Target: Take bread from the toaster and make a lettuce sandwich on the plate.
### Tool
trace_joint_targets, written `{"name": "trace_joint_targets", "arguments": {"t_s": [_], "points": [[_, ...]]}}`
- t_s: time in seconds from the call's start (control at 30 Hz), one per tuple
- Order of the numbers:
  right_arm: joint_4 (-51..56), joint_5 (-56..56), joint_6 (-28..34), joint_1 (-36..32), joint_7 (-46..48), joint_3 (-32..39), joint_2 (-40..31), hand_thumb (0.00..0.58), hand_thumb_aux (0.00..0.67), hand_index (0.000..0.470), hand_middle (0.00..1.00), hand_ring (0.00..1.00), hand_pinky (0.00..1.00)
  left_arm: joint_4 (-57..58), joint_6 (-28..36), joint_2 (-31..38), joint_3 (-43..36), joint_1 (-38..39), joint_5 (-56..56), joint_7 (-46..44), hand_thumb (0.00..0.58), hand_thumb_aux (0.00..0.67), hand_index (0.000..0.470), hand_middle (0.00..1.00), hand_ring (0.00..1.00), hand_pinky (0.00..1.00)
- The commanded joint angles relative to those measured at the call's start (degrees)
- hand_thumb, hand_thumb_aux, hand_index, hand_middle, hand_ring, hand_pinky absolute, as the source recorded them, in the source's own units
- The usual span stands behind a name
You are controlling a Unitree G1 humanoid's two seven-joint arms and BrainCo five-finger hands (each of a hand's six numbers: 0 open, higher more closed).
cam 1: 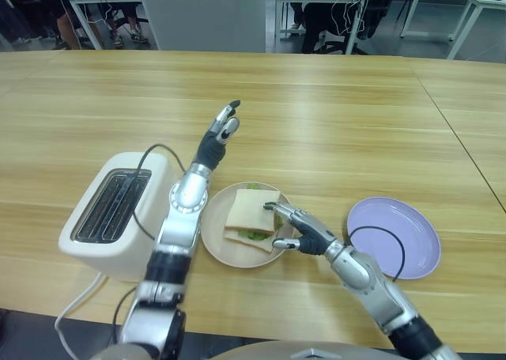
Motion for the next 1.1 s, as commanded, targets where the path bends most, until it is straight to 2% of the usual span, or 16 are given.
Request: {"name": "trace_joint_targets", "arguments": {"t_s": [0.03, 0.1, 0.13, 0.17, 0.2, 0.23, 0.27, 0.3, 0.33, 0.37, 0.57, 0.73, 0.9, 1.1], "points": [[-6.1, 11.1, 2.9, 4.2, 2.1, -1.8, 3.3, 0.000, 0.000, 0.000, 0.06, 0.06, 0.06, -12.1, 2.5, -2.5, -0.4, 8.7, -3.2, 0.1, 0.000, 0.000, 0.000, 0.00, 0.00, 0.00], [-6.3, 12.7, 3.3, 4.9, 2.5, -1.9, 4.2, 0.000, 0.000, 0.000, 0.07, 0.07, 0.07, -15.2, 2.5, -3.5, -1.0, 12.4, -3.4, 0.0, 0.000, 0.000, 0.000, 0.00, 0.00, 0.00], [-5.9, 14.5, 3.5, 5.4, 2.8, -2.1, 4.9, 0.031, 0.018, 0.013, 0.23, 0.23, 0.23, -16.8, 2.3, -3.9, -1.6, 15.0, -3.7, -0.3, 0.000, 0.000, 0.000, 0.44, 0.44, 0.44], [-5.2, 15.5, 3.2, 5.8, 2.9, -2.2, 5.3, 0.160, 0.100, 0.069, 0.27, 0.27, 0.27, -18.2, 2.0, -4.1, -2.4, 17.7, -3.6, -0.4, 0.040, 0.024, 0.016, 0.60, 0.60, 0.60], [-4.5, 16.3, 2.8, 6.1, 2.8, -2.4, 5.8, 0.288, 0.194, 0.133, 0.34, 0.34, 0.34, -19.2, 1.8, -4.3, -3.1, 19.8, -3.5, -0.6, 0.136, 0.084, 0.058, 0.70, 0.70, 0.70], [-3.8, 17.0, 2.6, 6.5, 2.8, -2.6, 6.1, 0.573, 0.596, 0.409, 0.57, 0.57, 0.57, -20.3, 2.3, -4.6, -3.9, 22.1, -3.7, -0.8, 0.556, 0.533, 0.366, 1.00, 1.00, 1.00], [-3.1, 17.4, 2.2, 6.9, 2.9, -2.8, 6.2, 0.580, 0.670, 0.460, 0.69, 0.69, 0.69, -21.1, 2.1, -4.7, -4.6, 24.3, -4.1, -1.1, 0.580, 0.670, 0.460, 1.00, 1.00, 1.00], [-2.5, 18.0, 2.0, 7.3, 3.1, -2.9, 6.3, 0.580, 0.670, 0.460, 0.76, 0.76, 0.76, -21.8, 1.9, -4.6, -5.3, 26.5, -4.4, -1.7, 0.580, 0.670, 0.460, 1.00, 1.00, 1.00], [-2.0, 18.4, 1.6, 7.7, 3.3, -2.9, 6.3, 0.580, 0.670, 0.460, 0.91, 0.91, 0.91, -22.5, 1.5, -4.5, -5.8, 28.6, -4.7, -2.2, 0.580, 0.670, 0.460, 1.00, 1.00, 1.00], [-1.5, 19.0, 1.4, 8.1, 3.7, -2.9, 6.3, 0.580, 0.670, 0.460, 1.00, 1.00, 1.00, -22.9, 1.3, -4.2, -6.3, 30.7, -5.1, -2.8, 0.580, 0.670, 0.460, 1.00, 1.00, 1.00], [1.2, 22.5, 0.2, 11.2, 6.6, -1.9, 6.4, 0.580, 0.670, 0.460, 1.00, 1.00, 1.00, -22.0, -1.2, -0.6, -8.9, 41.5, -6.6, -7.6, 0.580, 0.670, 0.460, 1.00, 1.00, 1.00], [4.1, 21.6, -0.6, 13.6, 9.4, 0.1, 4.8, 0.580, 0.670, 0.460, 1.00, 1.00, 1.00, -23.7, -0.6, 3.8, -9.5, 47.7, -10.4, -13.0, 0.580, 0.670, 0.460, 1.00, 1.00, 1.00], [8.3, 20.4, 1.2, 14.1, 10.0, 1.6, 4.5, 0.580, 0.670, 0.460, 1.00, 1.00, 1.00, -20.2, 0.7, 9.8, -9.3, 52.1, -12.2, -18.7, 0.580, 0.670, 0.460, 1.00, 1.00, 1.00], [11.9, 18.4, 4.2, 14.6, 11.4, 4.5, 4.4, 0.580, 0.670, 0.460, 1.00, 1.00, 1.00, -17.8, 3.0, 12.8, -9.7, 53.1, -14.4, -22.4, 0.580, 0.670, 0.460, 1.00, 1.00, 1.00]]}}
